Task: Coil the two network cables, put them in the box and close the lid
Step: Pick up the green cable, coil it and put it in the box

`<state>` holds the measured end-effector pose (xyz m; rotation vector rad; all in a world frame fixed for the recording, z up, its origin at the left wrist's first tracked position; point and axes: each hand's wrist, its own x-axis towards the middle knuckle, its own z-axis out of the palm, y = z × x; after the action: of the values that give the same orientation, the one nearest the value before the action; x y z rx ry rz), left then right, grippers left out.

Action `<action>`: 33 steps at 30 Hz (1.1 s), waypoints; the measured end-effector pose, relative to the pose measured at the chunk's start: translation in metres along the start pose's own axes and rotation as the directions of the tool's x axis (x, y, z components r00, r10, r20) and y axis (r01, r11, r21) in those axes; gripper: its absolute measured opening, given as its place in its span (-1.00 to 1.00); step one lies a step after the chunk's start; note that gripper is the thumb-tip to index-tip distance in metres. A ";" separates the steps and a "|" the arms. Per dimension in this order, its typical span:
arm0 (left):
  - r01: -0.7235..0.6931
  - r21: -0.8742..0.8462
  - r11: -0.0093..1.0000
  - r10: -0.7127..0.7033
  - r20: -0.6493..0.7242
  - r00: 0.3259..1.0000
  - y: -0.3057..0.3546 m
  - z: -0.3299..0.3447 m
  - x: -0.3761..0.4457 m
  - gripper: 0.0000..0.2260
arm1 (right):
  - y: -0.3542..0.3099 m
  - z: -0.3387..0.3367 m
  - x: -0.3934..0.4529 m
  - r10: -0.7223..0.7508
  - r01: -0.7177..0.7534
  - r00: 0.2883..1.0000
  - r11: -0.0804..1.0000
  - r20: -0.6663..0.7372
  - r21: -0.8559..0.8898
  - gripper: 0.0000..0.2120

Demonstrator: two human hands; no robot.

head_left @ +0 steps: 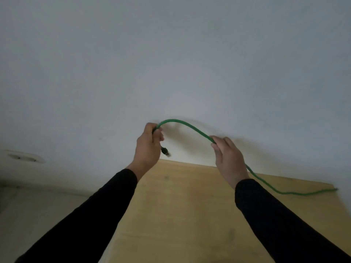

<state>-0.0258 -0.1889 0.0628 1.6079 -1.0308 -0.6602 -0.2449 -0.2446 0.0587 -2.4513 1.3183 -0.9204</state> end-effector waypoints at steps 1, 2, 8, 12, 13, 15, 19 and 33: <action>0.027 -0.131 0.991 -0.018 0.068 0.998 0.016 0.008 -0.008 -0.82 | -0.001 -0.014 0.003 -0.005 0.005 0.999 1.000 -0.035 0.008 -0.73; 0.075 -0.279 0.957 -0.036 0.144 0.989 0.032 0.016 -0.018 -0.80 | -0.001 -0.028 0.006 -0.013 0.014 0.998 1.000 -0.066 0.010 -0.73; 0.210 -0.774 0.597 -0.001 0.261 0.965 0.120 0.063 -0.073 -0.70 | 0.012 -0.112 0.005 -0.077 0.082 0.989 0.996 -0.128 0.031 -0.71; 0.179 -0.924 0.338 0.032 0.202 0.979 0.167 0.092 -0.094 -0.70 | 0.021 -0.144 -0.023 -0.104 0.102 0.994 0.991 0.015 0.089 -0.66; 0.165 -0.946 0.280 0.028 0.180 0.983 0.177 0.098 -0.098 -0.70 | 0.021 -0.149 -0.032 -0.100 0.092 0.991 0.991 0.085 0.096 -0.66; 0.122 -0.973 0.196 0.001 0.124 0.992 0.193 0.106 -0.102 -0.68 | 0.022 -0.157 -0.050 -0.112 0.099 0.970 0.993 0.218 0.070 -0.61; 0.006 -0.963 0.269 -0.048 -0.007 0.999 0.209 0.108 -0.102 -0.72 | 0.022 -0.182 -0.077 -0.172 0.175 0.923 0.984 0.343 0.023 -0.61; -0.230 -0.321 0.919 0.351 0.396 0.849 0.212 0.128 -0.186 -0.68 | -0.019 -0.309 -0.017 -0.288 0.250 0.941 0.947 0.180 0.203 -0.88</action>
<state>-0.2810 -0.1000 0.2135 1.0523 -1.4261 -0.9365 -0.4288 -0.1871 0.3022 -2.5435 0.8080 -0.7732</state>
